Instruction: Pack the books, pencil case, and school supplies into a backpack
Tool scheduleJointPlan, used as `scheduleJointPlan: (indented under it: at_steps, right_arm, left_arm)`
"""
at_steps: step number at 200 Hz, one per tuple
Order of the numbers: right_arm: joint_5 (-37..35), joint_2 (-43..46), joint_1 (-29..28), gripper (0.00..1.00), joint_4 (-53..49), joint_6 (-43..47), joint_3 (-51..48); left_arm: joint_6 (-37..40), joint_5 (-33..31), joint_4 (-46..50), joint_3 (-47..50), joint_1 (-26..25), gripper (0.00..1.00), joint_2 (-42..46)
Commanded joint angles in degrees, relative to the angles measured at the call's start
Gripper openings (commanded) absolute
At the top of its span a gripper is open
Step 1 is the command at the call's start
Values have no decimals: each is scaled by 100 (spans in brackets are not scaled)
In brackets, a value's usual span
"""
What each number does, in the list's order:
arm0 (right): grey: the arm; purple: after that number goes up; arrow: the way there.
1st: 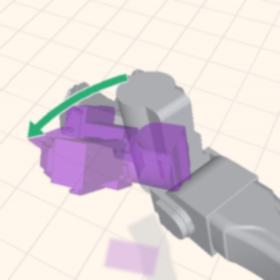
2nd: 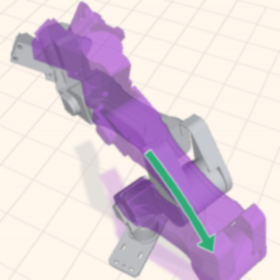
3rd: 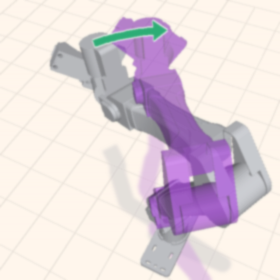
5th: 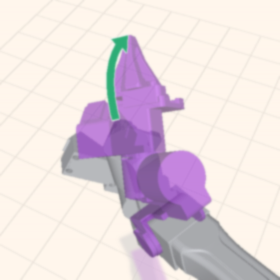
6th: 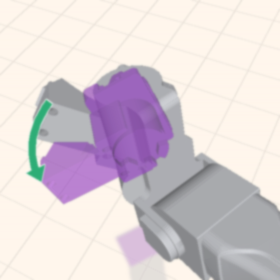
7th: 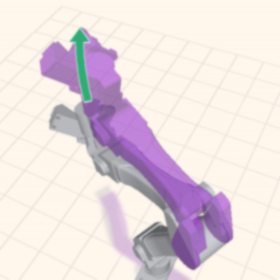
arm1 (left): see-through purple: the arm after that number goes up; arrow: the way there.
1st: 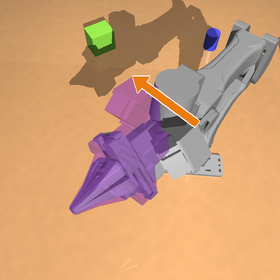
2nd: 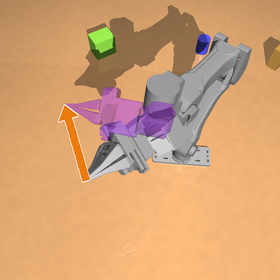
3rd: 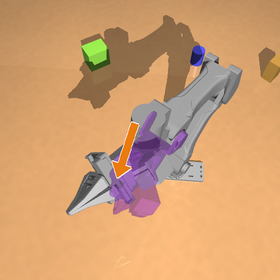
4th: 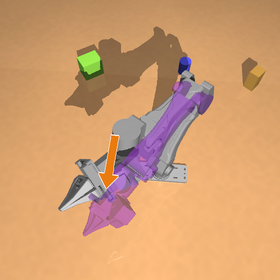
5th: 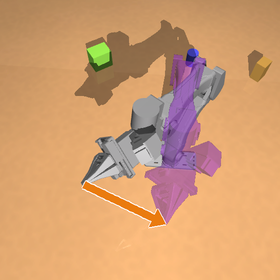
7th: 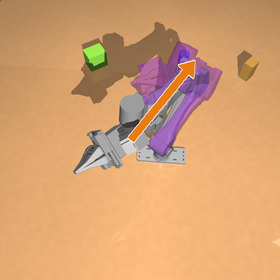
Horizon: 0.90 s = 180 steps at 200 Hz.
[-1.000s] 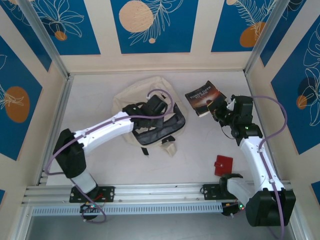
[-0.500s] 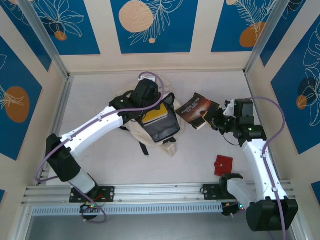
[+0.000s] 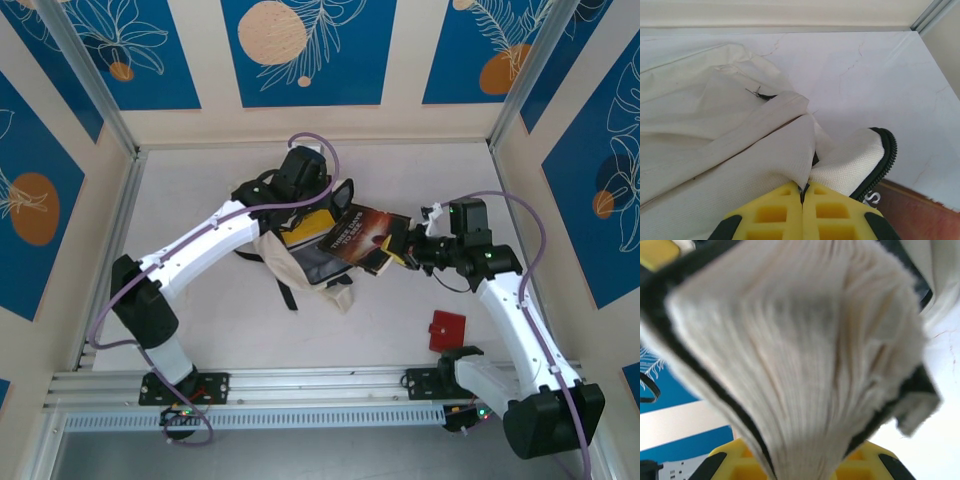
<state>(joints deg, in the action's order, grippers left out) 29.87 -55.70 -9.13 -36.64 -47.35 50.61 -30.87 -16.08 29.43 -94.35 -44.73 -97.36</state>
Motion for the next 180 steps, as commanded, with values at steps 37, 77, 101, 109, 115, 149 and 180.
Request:
scheduleJointPlan:
  at_steps: [37, 77, 101, 109, 115, 149, 180]
  right_arm:
    - [640, -485, -555, 4, 1220, -809, 22]
    - [-22, -467, -643, 4, 905, -920, 3]
    - [-350, -207, -612, 4, 996, -1075, -220]
    - [-249, -161, -613, 4, 1282, -1219, -375]
    - [-168, -137, -622, 4, 1576, -1354, -482]
    - [-331, -242, -791, 3, 3016, -1942, -877]
    - [-1052, -511, -1023, 3, 3713, -2123, -886]
  left_arm:
    - [133, 396, -200, -415, 59, 0, 25]
    - [166, 418, -178, -479, 65, 0, 31]
    - [152, 442, -187, -445, 71, 0, 50]
    - [149, 488, -199, -444, 68, 0, 51]
    - [144, 522, -201, -444, 69, 0, 53]
    - [130, 666, -183, -445, 64, 0, 85]
    - [91, 776, -146, -435, 68, 0, 107]
